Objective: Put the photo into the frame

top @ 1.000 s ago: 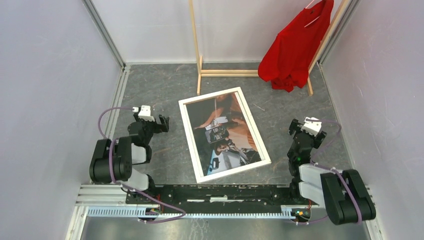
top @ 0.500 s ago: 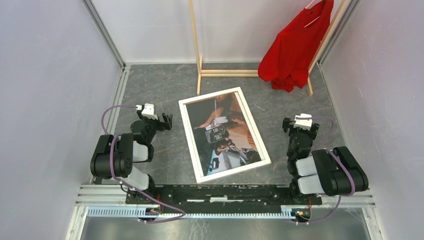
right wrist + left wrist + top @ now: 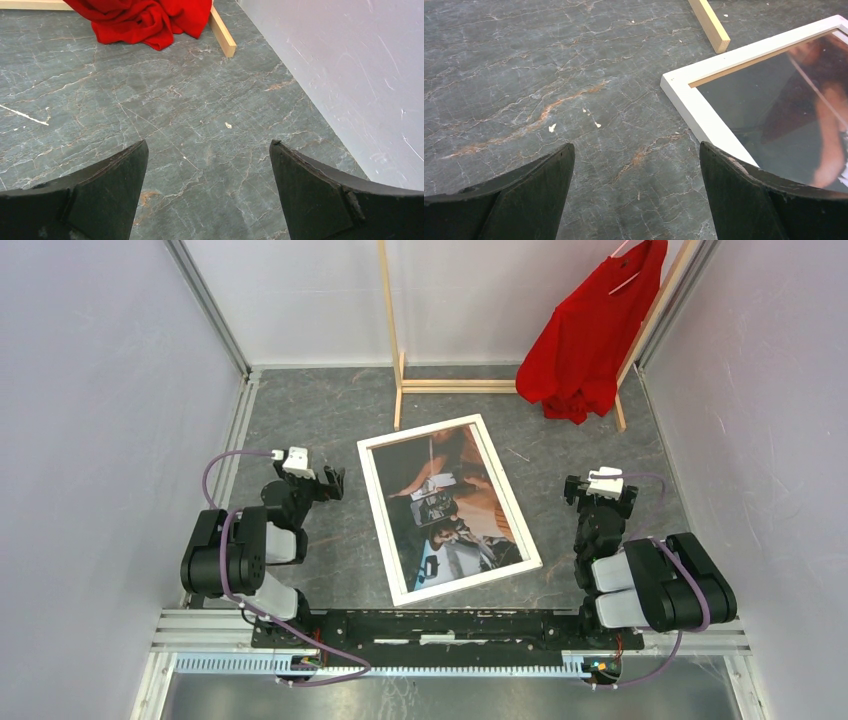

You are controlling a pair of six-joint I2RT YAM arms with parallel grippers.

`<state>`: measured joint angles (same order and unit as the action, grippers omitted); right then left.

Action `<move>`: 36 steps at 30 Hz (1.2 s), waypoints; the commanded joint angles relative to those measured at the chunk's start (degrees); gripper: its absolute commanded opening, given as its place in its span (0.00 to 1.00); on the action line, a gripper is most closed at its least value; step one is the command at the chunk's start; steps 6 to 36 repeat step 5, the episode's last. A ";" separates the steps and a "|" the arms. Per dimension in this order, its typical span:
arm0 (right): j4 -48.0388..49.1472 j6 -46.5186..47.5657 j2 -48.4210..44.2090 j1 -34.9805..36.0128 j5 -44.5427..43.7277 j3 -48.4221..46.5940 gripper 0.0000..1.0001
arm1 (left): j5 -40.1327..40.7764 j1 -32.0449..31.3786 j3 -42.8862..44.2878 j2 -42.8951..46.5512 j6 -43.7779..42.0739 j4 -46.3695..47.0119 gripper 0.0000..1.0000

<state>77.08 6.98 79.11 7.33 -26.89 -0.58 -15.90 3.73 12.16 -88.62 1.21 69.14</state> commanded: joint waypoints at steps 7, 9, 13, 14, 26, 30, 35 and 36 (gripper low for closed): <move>3.05 0.84 -0.78 -0.09 0.78 5.41 0.98 | 1.15 -0.14 0.27 0.05 -0.86 2.34 1.00; 3.05 0.84 -0.78 -0.09 0.78 5.41 0.98 | 1.15 -0.14 0.27 0.05 -0.86 2.34 1.00; 3.05 0.84 -0.78 -0.09 0.78 5.41 0.98 | 1.15 -0.14 0.27 0.05 -0.86 2.34 1.00; 3.05 0.84 -0.78 -0.09 0.78 5.41 0.98 | 1.15 -0.14 0.27 0.05 -0.86 2.34 1.00; 3.05 0.84 -0.78 -0.09 0.78 5.41 0.98 | 1.15 -0.14 0.27 0.05 -0.86 2.34 1.00; 3.05 0.84 -0.78 -0.09 0.78 5.41 0.98 | 1.15 -0.14 0.27 0.05 -0.86 2.34 1.00; 3.05 0.84 -0.78 -0.09 0.78 5.41 0.98 | 1.15 -0.14 0.27 0.05 -0.86 2.34 1.00; 3.05 0.84 -0.78 -0.09 0.78 5.41 0.98 | 1.15 -0.14 0.27 0.05 -0.86 2.34 1.00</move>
